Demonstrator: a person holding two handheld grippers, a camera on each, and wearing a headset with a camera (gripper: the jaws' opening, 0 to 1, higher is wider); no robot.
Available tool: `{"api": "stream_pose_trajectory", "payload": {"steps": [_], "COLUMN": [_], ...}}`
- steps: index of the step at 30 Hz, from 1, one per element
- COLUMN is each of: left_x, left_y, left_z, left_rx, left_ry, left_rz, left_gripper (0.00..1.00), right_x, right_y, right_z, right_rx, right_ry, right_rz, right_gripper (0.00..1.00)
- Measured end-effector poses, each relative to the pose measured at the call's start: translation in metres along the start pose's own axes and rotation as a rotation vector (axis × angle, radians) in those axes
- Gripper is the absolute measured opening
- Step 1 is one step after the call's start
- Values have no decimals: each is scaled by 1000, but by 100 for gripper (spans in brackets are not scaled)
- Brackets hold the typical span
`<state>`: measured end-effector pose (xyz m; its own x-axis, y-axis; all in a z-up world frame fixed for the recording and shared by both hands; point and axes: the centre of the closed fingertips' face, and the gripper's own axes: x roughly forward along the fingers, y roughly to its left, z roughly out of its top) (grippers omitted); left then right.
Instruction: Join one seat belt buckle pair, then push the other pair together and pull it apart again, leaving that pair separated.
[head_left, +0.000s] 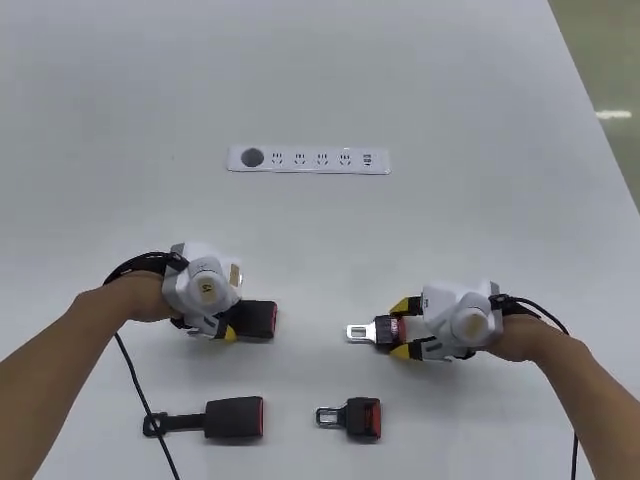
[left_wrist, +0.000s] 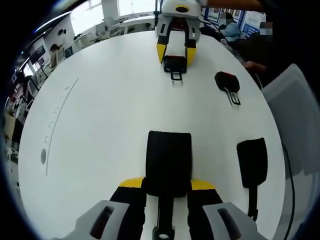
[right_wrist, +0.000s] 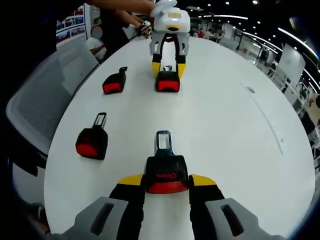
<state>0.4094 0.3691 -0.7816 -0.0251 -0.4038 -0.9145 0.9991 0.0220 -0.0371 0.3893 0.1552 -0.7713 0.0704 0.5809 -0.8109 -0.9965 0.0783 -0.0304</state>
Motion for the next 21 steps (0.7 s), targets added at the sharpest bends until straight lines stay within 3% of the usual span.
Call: {"api": "stream_pose_trajectory", "payload": {"steps": [21], "left_x": [-1], "left_y": [-2], "left_z": [2], "left_rx": [-3], "left_ry": [23], "left_rz": [0], "left_gripper": [32], "right_x": [16], "right_y": [-6], "right_z": [10], "right_rx": [11], "right_ry": [-27], "right_rz": [-11], "right_gripper": [30]}}
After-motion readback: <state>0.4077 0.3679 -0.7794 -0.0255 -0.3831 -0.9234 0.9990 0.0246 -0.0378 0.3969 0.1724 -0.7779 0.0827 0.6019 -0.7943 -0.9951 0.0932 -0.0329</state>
